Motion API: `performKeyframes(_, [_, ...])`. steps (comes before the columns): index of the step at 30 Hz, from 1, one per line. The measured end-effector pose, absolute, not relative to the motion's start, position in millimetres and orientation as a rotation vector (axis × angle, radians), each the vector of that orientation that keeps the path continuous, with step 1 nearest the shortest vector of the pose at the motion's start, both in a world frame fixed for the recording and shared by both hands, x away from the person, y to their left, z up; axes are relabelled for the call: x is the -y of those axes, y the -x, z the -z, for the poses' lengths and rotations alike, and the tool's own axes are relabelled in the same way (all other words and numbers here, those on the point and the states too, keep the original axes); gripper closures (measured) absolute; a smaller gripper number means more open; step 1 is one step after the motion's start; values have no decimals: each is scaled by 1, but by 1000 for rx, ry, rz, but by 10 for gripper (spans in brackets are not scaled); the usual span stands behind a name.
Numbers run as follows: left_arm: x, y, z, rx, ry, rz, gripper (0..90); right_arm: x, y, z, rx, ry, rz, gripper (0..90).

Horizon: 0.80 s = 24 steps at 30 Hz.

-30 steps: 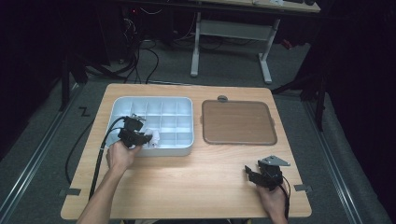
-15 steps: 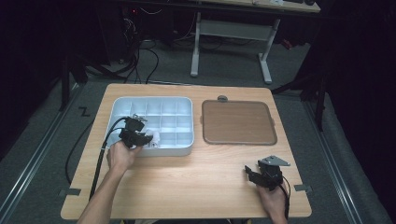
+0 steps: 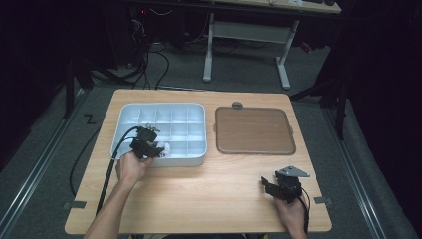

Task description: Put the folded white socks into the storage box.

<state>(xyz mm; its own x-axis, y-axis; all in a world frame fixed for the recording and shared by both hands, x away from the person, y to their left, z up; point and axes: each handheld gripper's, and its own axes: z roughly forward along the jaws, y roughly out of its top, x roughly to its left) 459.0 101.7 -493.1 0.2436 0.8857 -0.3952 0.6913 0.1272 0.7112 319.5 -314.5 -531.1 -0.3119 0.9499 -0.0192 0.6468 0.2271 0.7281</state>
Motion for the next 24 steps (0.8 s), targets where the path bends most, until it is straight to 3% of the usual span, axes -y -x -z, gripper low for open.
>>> performKeyframes(24, [-98,-460,494,-1501,-1665,-278,746,314,-319,531,-2041,-1466,-865,378])
